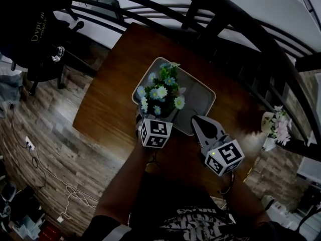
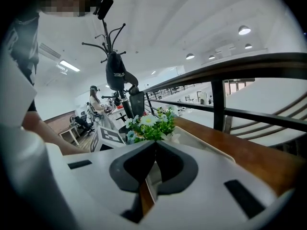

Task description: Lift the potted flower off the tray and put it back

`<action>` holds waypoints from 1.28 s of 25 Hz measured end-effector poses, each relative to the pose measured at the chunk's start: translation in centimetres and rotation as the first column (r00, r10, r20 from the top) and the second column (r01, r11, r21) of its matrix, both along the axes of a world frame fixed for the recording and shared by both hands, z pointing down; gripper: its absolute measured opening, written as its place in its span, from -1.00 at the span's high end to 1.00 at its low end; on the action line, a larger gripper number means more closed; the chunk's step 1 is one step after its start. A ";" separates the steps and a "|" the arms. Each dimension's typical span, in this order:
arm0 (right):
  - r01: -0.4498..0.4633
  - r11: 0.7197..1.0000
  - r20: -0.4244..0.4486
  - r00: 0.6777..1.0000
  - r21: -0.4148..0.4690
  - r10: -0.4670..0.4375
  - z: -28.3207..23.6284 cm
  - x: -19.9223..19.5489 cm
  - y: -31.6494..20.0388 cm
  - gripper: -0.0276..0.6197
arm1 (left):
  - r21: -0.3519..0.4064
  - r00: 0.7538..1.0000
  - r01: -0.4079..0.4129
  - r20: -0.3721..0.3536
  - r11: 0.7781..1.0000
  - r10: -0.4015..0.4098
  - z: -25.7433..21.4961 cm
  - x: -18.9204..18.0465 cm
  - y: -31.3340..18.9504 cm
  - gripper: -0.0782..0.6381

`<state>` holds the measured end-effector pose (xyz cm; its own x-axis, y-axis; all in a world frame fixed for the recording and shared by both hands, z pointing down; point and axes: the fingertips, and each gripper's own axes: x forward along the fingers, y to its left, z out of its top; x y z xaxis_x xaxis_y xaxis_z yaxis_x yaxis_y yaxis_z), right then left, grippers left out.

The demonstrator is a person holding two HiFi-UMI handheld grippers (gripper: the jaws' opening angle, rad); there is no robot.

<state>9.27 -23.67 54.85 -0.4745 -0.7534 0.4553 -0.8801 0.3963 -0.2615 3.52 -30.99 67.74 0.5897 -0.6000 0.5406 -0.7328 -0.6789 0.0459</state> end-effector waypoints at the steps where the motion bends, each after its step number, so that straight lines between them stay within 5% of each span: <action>1: -0.003 1.000 0.003 1.000 -0.006 0.003 0.1 0.1 0.0 0.92 | -0.001 1.000 -0.003 0.001 1.000 0.003 0.1 0.2 -0.2 -0.56; 13: -0.011 0.999 0.024 1.000 -0.053 0.012 1.2 1.0 -0.1 0.92 | 0.050 0.994 -0.007 0.109 0.999 0.001 1.6 0.6 -1.0 -0.58; 32: -0.038 0.999 0.019 0.999 -0.004 0.038 -1.9 1.8 0.9 0.92 | 0.037 0.997 -0.003 0.079 0.999 0.000 1.0 0.1 0.9 -0.58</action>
